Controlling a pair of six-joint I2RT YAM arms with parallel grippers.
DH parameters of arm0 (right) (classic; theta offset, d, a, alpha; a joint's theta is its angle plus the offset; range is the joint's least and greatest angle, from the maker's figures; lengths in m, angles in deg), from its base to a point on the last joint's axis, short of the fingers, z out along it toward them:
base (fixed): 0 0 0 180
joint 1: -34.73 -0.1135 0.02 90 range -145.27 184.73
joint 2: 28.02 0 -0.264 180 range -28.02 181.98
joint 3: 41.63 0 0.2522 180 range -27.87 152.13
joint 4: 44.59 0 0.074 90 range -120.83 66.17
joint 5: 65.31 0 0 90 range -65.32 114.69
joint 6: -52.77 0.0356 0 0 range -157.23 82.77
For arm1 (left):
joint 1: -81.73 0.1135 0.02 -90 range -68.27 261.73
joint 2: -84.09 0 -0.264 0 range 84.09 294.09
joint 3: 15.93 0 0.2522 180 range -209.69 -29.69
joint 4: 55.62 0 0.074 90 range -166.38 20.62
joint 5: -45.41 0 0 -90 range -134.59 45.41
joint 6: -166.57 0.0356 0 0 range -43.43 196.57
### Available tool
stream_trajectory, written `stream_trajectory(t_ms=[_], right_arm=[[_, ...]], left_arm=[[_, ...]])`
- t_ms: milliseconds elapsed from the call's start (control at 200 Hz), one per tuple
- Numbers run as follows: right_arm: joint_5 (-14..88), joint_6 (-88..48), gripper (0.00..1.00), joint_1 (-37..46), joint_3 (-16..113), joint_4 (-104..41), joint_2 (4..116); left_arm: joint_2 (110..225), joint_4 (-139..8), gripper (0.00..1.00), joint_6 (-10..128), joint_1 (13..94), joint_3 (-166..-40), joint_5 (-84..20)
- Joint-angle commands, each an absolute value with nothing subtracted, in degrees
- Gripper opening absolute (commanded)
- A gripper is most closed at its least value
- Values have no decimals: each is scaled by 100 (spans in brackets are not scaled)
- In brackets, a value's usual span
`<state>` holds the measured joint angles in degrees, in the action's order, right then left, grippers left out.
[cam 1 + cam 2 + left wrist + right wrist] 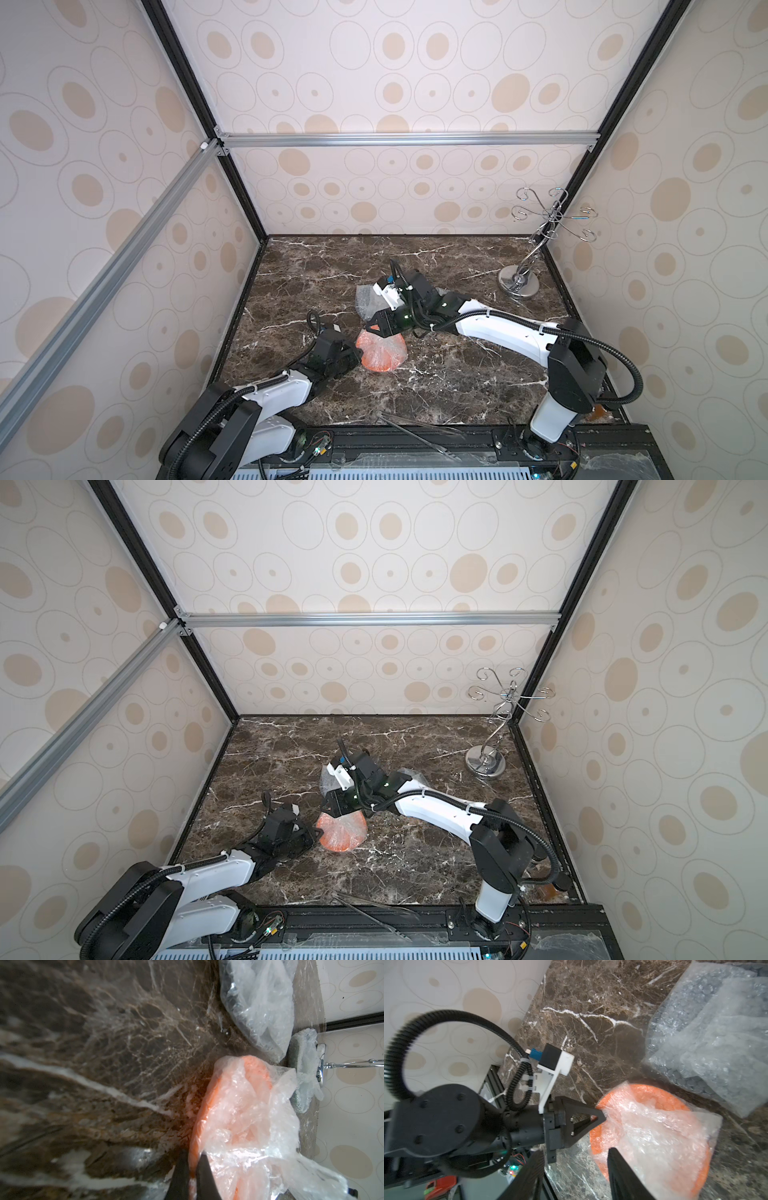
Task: Unpack dinner plates from bubble wrap
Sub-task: Unwrap the bubble wrap at the center of the board.
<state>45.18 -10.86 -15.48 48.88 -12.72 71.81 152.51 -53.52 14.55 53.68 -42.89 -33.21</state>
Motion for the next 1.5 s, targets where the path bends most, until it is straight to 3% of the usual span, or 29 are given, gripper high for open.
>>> stream_trajectory(t_ms=[0, 445, 775, 1171, 1286, 1491], right_arm=[[3945, -1682, 55, -1606, 5173, 40, 7521], [3526, -1760, 63, -1842, 5940, 696, 8331], [2731, -1254, 63, -1987, 6847, 1334, 9024], [2589, -964, 62, -2240, 7443, 1556, 9684], [2511, -871, 58, -2257, 7418, 1551, 9766], [2376, -775, 41, -2305, 7290, 1366, 9749]], left_arm=[[15230, -6114, 0, 1513, 5334, -4108, -3625], [15107, -6046, 0, 1514, 5335, -4086, -3589], [14909, -5978, 0, 1487, 5335, -4042, -3624], [14939, -5842, 0, 1461, 5334, -4024, -3615], [14981, -5804, 0, 1452, 5340, -4032, -3607], [15055, -5734, 0, 1452, 5339, -4042, -3589]])
